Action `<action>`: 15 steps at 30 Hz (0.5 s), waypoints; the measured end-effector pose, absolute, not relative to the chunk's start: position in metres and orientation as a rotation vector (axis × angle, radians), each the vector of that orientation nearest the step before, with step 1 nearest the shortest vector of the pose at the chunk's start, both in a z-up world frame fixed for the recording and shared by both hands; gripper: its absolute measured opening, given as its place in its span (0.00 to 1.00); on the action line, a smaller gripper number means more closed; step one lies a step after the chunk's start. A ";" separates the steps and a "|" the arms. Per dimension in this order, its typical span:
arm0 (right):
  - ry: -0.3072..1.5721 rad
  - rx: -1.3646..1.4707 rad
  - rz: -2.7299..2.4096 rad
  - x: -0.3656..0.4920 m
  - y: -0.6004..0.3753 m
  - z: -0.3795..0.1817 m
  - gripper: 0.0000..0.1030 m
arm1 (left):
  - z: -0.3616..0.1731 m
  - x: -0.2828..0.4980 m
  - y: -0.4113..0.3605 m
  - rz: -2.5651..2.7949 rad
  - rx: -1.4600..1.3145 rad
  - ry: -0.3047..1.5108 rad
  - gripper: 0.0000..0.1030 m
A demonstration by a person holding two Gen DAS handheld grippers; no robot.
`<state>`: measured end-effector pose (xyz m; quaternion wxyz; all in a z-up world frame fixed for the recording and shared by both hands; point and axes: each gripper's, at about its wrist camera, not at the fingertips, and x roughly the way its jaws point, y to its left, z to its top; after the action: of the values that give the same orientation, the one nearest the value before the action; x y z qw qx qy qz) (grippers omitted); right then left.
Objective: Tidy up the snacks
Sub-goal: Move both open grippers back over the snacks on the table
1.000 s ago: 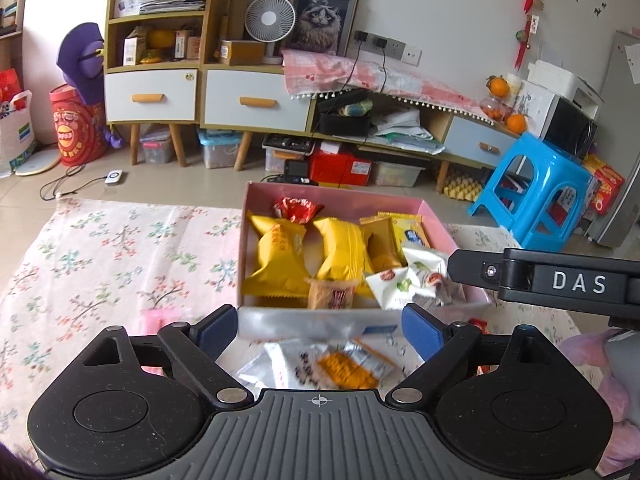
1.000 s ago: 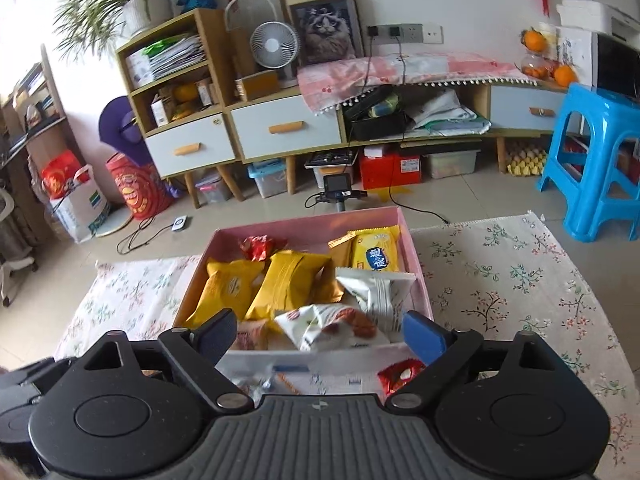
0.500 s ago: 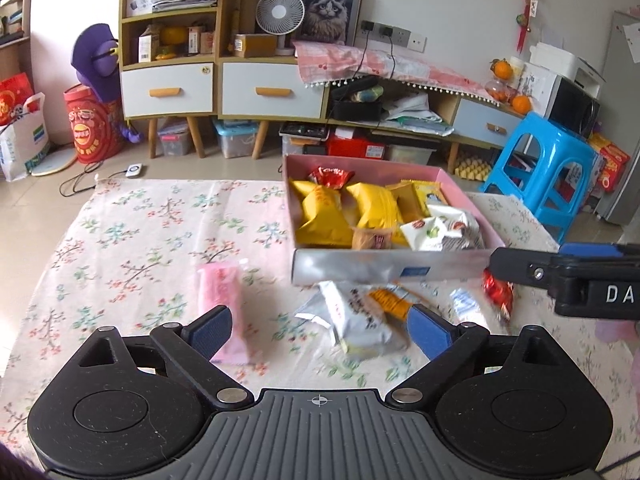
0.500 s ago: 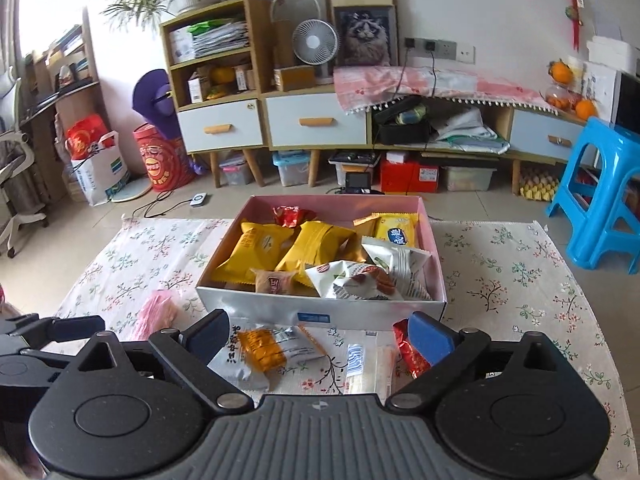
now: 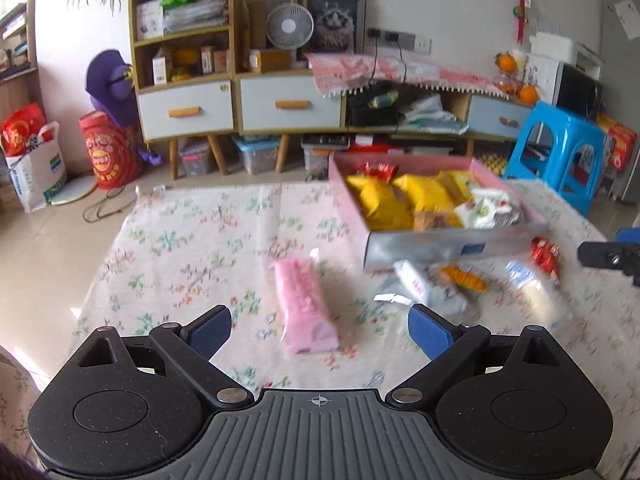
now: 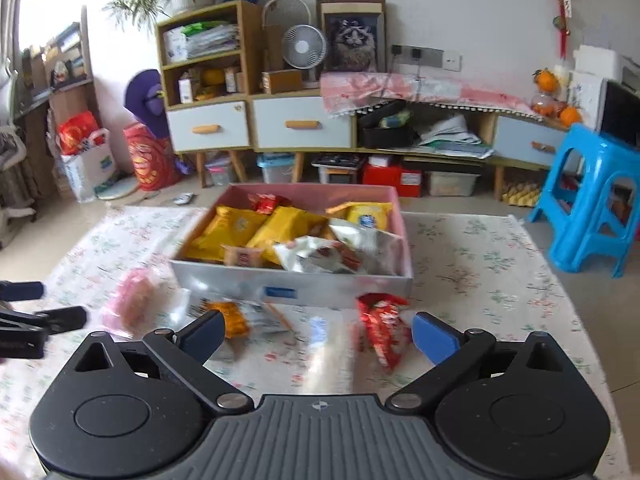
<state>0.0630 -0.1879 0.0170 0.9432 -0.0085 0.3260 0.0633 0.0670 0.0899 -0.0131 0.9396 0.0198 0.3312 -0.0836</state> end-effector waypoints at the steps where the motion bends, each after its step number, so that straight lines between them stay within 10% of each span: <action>1: 0.669 -0.029 0.128 0.063 -0.189 0.014 0.88 | -0.017 0.069 0.093 -0.172 0.038 0.684 0.93; 15: 0.807 -0.129 0.186 0.080 -0.170 -0.025 0.87 | -0.051 0.111 0.125 -0.080 -0.272 0.765 0.91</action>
<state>0.0798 -0.1697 -0.0248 0.9134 -0.0628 0.3918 0.0903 0.1115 0.1252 -0.0514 0.9180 -0.1322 0.3718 -0.0387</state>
